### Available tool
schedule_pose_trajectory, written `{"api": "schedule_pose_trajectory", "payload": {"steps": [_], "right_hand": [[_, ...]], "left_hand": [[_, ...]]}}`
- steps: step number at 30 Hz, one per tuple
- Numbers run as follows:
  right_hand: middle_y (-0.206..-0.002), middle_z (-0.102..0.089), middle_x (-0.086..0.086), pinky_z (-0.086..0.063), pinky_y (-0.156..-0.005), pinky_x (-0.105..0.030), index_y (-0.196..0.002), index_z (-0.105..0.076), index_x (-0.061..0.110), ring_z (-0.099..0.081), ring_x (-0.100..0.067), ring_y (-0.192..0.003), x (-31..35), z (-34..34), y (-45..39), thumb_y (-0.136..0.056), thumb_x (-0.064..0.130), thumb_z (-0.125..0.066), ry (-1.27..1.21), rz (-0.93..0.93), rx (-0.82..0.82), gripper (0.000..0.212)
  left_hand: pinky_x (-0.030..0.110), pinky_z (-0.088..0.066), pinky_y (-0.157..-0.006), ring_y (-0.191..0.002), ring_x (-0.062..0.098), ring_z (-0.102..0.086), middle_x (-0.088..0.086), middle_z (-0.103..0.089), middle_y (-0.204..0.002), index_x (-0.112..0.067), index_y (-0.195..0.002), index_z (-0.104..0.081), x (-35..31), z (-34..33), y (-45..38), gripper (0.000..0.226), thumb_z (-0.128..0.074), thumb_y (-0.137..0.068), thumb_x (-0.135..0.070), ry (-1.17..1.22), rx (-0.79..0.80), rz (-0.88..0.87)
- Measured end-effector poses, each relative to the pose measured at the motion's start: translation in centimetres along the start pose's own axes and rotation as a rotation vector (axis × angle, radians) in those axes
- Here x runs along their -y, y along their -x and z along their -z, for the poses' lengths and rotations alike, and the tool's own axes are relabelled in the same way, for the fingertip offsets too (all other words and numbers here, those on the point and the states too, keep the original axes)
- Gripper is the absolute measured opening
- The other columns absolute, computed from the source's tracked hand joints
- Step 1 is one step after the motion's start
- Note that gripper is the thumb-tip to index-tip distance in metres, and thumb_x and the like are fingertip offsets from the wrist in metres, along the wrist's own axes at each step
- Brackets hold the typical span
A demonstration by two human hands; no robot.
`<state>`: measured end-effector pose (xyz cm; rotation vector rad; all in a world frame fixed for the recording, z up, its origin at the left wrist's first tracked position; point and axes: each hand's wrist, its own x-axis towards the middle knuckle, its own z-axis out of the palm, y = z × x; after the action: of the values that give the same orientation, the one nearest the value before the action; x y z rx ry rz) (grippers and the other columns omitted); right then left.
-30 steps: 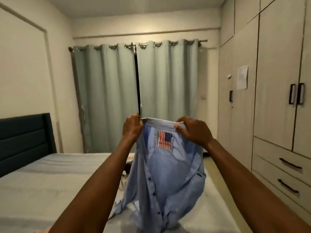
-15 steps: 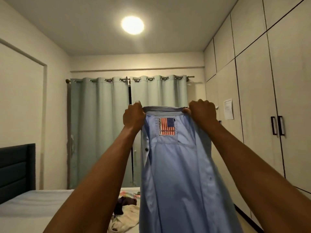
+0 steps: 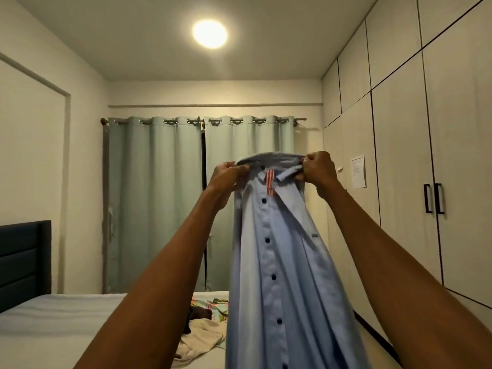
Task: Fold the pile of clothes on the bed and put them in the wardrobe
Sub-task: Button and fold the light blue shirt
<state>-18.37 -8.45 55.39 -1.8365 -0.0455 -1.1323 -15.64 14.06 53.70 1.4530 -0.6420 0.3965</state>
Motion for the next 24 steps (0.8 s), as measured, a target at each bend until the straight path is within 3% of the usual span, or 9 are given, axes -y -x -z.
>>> {"api": "schedule_pose_trajectory", "payload": {"steps": [4, 7, 8, 10, 12, 14, 17, 21, 24], "right_hand": [[-0.12, -0.068, -0.005, -0.054, -0.088, -0.033, -0.133, -0.059, 0.015, -0.064, -0.025, -0.107, 0.7, -0.4, 1.4, -0.099, 0.011, -0.049, -0.081, 0.211, -0.038, 0.036], [-0.118, -0.062, 0.0, -0.047, -0.076, -0.009, -0.152, -0.036, 0.018, -0.059, -0.012, -0.093, 2.0, -0.8, 2.8, -0.103, 0.008, -0.046, -0.053, 0.379, -0.131, 0.051], [-0.117, -0.065, -0.005, -0.048, -0.076, -0.009, -0.153, -0.035, 0.016, -0.06, -0.012, -0.089, 2.4, -0.9, 3.3, -0.104, 0.011, -0.047, -0.035, 0.43, -0.202, 0.051], [-0.115, -0.069, -0.012, -0.057, -0.082, -0.024, -0.15, -0.042, 0.014, -0.067, -0.018, -0.089, 3.0, -1.0, 4.3, -0.103, 0.019, -0.052, -0.022, 0.535, -0.36, 0.048], [-0.113, -0.071, -0.012, -0.06, -0.085, -0.036, -0.143, -0.052, 0.011, -0.071, -0.023, -0.093, 3.4, -0.7, 5.3, -0.101, 0.027, -0.055, -0.031, 0.627, -0.475, 0.045], [-0.109, -0.073, -0.012, -0.06, -0.084, -0.036, -0.136, -0.059, 0.009, -0.072, -0.026, -0.092, 3.9, -0.4, 6.3, -0.099, 0.033, -0.056, -0.038, 0.693, -0.559, 0.044], [-0.103, -0.073, -0.013, -0.057, -0.08, -0.028, -0.13, -0.064, 0.007, -0.07, -0.022, -0.086, 4.6, -0.1, 8.2, -0.099, 0.033, -0.054, -0.038, 0.738, -0.673, 0.042], [-0.103, -0.074, -0.013, -0.058, -0.079, -0.028, -0.132, -0.061, 0.006, -0.072, -0.022, -0.084, 3.0, -0.9, 10.9, -0.099, 0.025, -0.057, -0.053, 0.714, -0.648, 0.038], [-0.093, -0.074, -0.014, -0.059, -0.071, -0.031, -0.132, -0.062, 0.009, -0.071, -0.025, -0.074, -2.5, -2.8, 13.4, -0.1, 0.026, -0.055, 0.035, 0.609, -0.545, 0.037]], "left_hand": [[0.016, -0.055, -0.071, -0.089, 0.002, -0.061, -0.008, -0.061, -0.101, -0.011, -0.12, -0.058, -0.1, -1.2, 0.1, 0.024, -0.059, -0.098, -0.019, -0.178, -0.227, -0.313], [0.015, -0.054, -0.073, -0.087, 0.001, -0.061, -0.011, -0.061, -0.098, -0.013, -0.117, -0.059, -1.3, -2.4, 0.6, 0.018, -0.055, -0.102, -0.023, -0.153, -0.41, -0.479], [0.011, -0.051, -0.071, -0.085, 0.0, -0.061, -0.012, -0.061, -0.095, -0.013, -0.115, -0.06, -1.9, -2.8, 1.1, 0.016, -0.054, -0.102, -0.02, -0.133, -0.472, -0.53], [0.007, -0.047, -0.07, -0.082, -0.004, -0.061, -0.015, -0.061, -0.092, -0.014, -0.111, -0.061, -3.0, -3.2, 1.9, 0.012, -0.054, -0.102, -0.016, -0.084, -0.57, -0.616], [0.013, -0.05, -0.075, -0.089, -0.001, -0.063, -0.01, -0.065, -0.097, -0.015, -0.11, -0.063, -4.0, -3.3, 2.9, 0.012, -0.057, -0.1, -0.016, -0.05, -0.637, -0.706], [0.017, -0.053, -0.08, -0.095, 0.011, -0.064, 0.004, -0.066, -0.105, -0.011, -0.111, -0.065, -4.5, -3.1, 4.0, 0.015, -0.06, -0.098, -0.016, -0.063, -0.714, -0.768], [0.01, -0.049, -0.074, -0.089, 0.012, -0.063, 0.007, -0.067, -0.102, -0.005, -0.109, -0.066, -4.6, -3.0, 5.9, 0.018, -0.062, -0.097, -0.018, -0.047, -0.811, -0.791], [0.007, -0.047, -0.064, -0.077, -0.004, -0.063, -0.012, -0.065, -0.082, -0.011, -0.102, -0.065, -1.5, -3.3, 8.1, 0.012, -0.065, -0.096, -0.022, -0.031, -0.775, -0.686], [0.017, -0.05, -0.063, -0.072, 0.004, -0.065, -0.005, -0.069, -0.079, -0.014, -0.096, -0.067, 5.0, -2.9, 10.2, 0.013, -0.066, -0.095, -0.027, -0.097, -0.747, -0.534]]}}
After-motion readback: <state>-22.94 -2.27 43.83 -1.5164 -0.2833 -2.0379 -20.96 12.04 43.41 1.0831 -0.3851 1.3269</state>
